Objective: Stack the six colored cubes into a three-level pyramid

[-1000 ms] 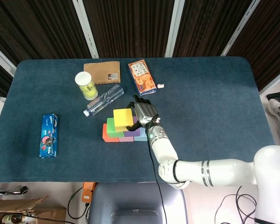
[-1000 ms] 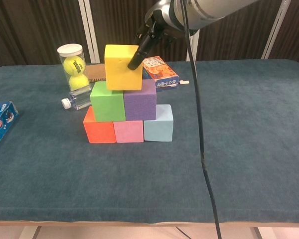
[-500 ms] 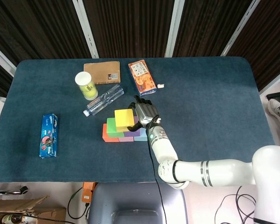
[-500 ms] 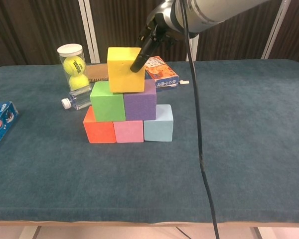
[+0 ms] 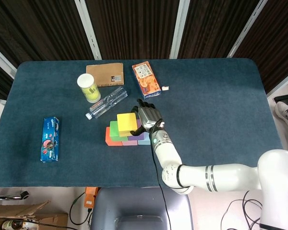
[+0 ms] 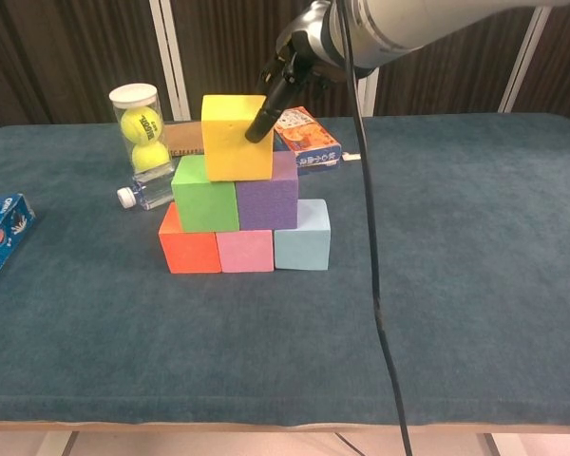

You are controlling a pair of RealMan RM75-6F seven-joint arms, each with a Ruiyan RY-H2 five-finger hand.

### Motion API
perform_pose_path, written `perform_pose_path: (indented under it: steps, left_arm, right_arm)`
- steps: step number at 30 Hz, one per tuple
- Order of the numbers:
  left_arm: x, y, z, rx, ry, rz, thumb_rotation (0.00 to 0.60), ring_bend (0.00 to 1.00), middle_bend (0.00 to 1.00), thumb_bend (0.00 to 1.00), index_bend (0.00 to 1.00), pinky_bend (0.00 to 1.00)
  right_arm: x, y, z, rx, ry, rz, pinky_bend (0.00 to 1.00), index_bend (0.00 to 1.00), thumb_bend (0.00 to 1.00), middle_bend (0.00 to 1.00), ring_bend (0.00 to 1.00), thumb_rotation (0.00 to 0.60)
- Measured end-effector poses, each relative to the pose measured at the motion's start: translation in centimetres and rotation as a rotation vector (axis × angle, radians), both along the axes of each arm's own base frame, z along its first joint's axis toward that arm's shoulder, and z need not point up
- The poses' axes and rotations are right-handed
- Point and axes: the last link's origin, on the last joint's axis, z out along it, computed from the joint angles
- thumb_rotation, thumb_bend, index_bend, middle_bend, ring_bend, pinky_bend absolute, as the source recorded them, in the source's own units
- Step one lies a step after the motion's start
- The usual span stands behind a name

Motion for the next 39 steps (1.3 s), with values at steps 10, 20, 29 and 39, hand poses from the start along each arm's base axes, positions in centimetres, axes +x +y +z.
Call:
perform_pose_path:
  steps: [10,20,29,39]
  left_arm:
    - [0.07,-0.04,0.02,0.001,0.0,-0.003,0.467,0.06,0.18,0.05,0.21,0.05]
    - [0.03,-0.03,0.1,0.001,-0.001,-0.003,0.466,0.06,0.18,0.05,0.21,0.05]
    - [0.05,-0.1,0.12,0.002,-0.001,-0.005,0.466,0.06,0.18,0.05,0.21,0.05]
    - [0.12,-0.26,0.26,0.008,-0.002,-0.007,0.466,0.06,0.18,0.05,0.21,0.05]
  right_arm:
    - [0.08,0.12,-0.26,0.005,-0.003,0.002,0.0,0.27,0.17,0.0,0.0,0.6]
    - [0.09,0.07,-0.34,0.005,-0.008,0.002,0.0,0.25,0.17,0.0,0.0,0.6]
    - [0.11,0.2,-0.32,0.013,-0.015,0.007,0.0,0.14,0.17,0.0,0.0,0.6]
    - [0.13,0.61,0.24,0.024,-0.031,0.016,0.0,0.04,0.17,0.0,0.0,0.6]
